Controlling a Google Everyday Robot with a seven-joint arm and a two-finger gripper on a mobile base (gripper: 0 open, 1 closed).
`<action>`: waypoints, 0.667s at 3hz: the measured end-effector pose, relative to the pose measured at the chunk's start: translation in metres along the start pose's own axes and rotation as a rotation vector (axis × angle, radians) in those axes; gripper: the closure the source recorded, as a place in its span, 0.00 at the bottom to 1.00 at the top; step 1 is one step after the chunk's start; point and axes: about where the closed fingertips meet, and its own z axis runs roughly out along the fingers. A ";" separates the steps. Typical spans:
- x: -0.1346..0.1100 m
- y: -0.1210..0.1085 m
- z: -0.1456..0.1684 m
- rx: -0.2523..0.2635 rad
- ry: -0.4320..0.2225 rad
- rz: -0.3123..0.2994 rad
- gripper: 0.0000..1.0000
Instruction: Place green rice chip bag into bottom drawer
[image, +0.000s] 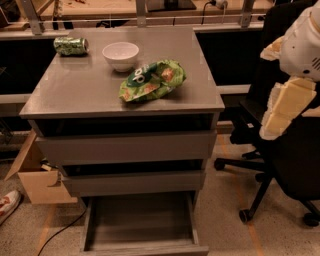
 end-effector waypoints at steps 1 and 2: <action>-0.025 -0.025 0.010 0.027 -0.053 -0.028 0.00; -0.053 -0.050 0.022 0.057 -0.122 -0.044 0.00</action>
Offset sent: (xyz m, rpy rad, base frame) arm 0.1048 0.0653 0.0110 0.1555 -0.1581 0.0864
